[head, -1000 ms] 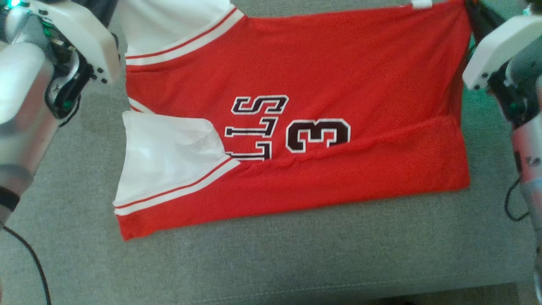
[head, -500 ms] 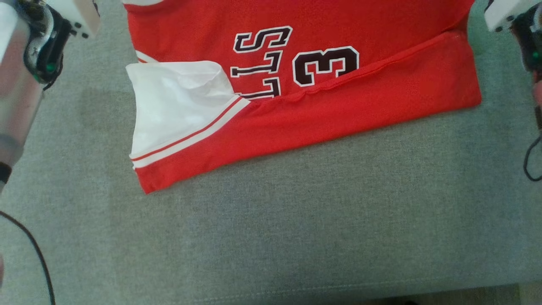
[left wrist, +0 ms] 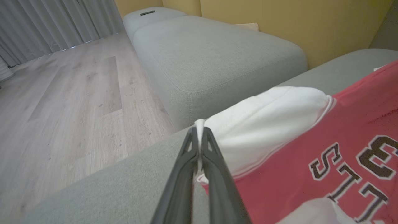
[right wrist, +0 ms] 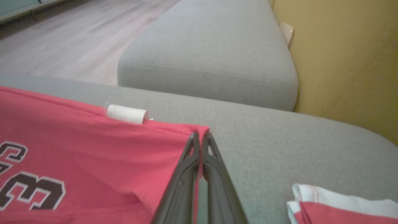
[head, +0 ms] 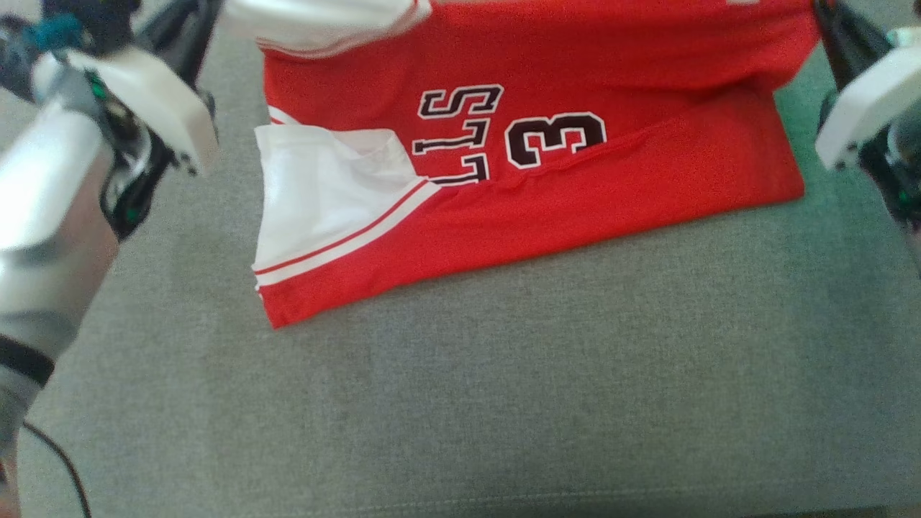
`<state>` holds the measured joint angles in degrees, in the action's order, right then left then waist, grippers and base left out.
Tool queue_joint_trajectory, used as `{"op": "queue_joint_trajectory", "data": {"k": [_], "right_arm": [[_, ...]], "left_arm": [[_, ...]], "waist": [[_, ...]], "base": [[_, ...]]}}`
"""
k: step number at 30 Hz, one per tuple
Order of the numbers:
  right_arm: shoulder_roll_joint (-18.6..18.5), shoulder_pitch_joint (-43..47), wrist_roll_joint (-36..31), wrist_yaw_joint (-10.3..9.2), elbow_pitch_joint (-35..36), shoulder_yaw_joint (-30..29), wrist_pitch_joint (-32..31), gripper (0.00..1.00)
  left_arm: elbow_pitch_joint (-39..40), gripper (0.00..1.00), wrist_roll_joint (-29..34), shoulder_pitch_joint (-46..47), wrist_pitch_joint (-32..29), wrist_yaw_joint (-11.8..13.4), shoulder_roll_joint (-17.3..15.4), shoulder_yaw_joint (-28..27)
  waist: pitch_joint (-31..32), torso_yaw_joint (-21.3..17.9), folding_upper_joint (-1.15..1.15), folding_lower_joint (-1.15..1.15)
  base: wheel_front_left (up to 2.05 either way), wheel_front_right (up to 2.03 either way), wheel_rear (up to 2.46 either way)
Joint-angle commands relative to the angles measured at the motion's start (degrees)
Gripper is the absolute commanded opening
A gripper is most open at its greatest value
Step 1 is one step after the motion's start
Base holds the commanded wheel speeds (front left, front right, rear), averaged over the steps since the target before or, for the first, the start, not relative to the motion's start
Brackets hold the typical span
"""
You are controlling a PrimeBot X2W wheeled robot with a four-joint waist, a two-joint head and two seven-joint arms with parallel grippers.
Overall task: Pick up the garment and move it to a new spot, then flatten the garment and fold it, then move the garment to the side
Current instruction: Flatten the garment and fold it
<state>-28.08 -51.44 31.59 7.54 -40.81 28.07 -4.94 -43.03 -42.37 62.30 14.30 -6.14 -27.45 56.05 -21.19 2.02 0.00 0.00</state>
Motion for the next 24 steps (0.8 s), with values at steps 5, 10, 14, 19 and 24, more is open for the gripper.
{"op": "queue_joint_trajectory", "data": {"k": [5, 10, 14, 19, 24], "right_arm": [[-6.16, 4.24, 3.92, -0.05, 3.44, 5.31, -2.35, 0.0], [-9.61, 6.92, 6.79, -0.05, 5.24, 10.15, -4.34, 0.0], [-12.17, 8.15, 8.25, -0.05, 6.62, 14.3, -5.67, 0.0], [-15.03, 8.73, 9.46, -0.05, 7.96, 19.16, -7.48, 0.0], [-16.44, 8.0, 10.78, -0.05, 8.72, 22.18, -8.64, 0.0]], "left_arm": [[5.83, 0.0, 0.24, -3.29, -0.47, -0.43, -5.54, 0.43], [12.34, 0.0, -1.1, -8.6, -3.47, -0.49, -8.42, 2.26], [18.33, 0.0, -2.93, -12.74, -7.68, -0.29, -10.99, 3.78], [24.49, 0.0, -5.09, -16.05, -12.71, 0.39, -13.88, 5.16], [27.58, 0.0, -6.42, -17.58, -15.72, 1.43, -14.8, 5.92]], "waist": [[3.11, 1.34, 0.0, 0.0], [4.98, 1.97, 0.0, 0.0], [6.01, 2.39, 0.0, 0.0], [6.54, 2.67, 0.0, 0.0], [5.84, 2.39, 0.0, 0.0]], "base": [[0.0, 0.0, 0.0], [0.0, 0.0, 0.0], [0.0, 0.0, 0.0], [0.0, 0.0, 0.0], [0.0, 0.0, 0.0]]}}
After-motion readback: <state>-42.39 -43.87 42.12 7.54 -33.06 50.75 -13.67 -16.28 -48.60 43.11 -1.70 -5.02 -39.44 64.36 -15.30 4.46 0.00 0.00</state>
